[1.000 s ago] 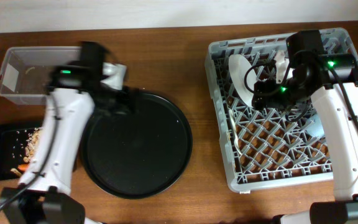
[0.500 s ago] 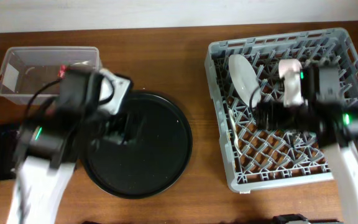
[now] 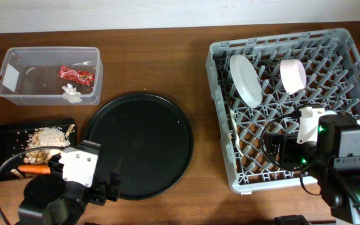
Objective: Sort waste into correct bins and load items into the dishwasher rack
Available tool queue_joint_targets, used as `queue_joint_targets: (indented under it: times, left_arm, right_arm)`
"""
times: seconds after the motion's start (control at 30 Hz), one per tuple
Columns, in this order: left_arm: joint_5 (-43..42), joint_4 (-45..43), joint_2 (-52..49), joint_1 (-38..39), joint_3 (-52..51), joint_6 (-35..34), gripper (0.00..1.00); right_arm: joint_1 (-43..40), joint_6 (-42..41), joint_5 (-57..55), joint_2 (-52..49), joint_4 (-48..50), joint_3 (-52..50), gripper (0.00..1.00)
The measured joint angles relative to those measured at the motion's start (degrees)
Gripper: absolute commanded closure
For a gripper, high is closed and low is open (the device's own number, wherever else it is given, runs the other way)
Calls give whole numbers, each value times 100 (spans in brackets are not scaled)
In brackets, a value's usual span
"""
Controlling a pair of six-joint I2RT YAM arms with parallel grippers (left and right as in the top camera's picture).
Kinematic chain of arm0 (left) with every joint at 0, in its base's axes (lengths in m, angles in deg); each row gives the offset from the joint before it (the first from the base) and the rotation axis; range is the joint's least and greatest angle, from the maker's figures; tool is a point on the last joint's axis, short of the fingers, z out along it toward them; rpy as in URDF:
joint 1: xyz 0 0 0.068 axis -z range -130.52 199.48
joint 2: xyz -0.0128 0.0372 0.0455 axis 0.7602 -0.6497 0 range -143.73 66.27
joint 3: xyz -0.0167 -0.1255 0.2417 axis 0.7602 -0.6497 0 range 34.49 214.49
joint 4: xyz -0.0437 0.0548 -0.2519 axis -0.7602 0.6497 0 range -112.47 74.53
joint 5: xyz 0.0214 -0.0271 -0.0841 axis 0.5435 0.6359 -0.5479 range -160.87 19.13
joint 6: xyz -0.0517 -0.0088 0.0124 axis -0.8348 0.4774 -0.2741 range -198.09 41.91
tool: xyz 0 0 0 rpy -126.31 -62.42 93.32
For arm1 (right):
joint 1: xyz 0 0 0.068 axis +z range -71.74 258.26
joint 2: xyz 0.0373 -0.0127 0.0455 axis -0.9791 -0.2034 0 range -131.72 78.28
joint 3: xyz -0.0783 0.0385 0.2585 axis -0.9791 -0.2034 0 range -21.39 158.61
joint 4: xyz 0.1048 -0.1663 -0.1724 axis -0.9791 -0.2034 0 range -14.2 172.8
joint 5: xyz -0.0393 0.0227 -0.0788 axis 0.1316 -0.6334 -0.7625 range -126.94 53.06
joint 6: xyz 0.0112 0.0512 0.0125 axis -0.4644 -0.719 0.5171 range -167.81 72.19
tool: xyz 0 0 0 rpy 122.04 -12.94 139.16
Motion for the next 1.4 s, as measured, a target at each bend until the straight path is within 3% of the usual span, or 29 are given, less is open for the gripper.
queue_joint_targets:
  times: [1.1,1.27,1.4]
  left_arm:
    - [52,393,-13,0,-87,0,1]
    - [55,398,-13,0,-87,0,1]
    - [55,396,-13,0,-87,0,1]
  right_arm:
    - [0,0,-28,-1521,-413,-39,1]
    - [0,0,-7,-1178,155,-70,1]
    - [0,-4,-7,-348,811,-177,1]
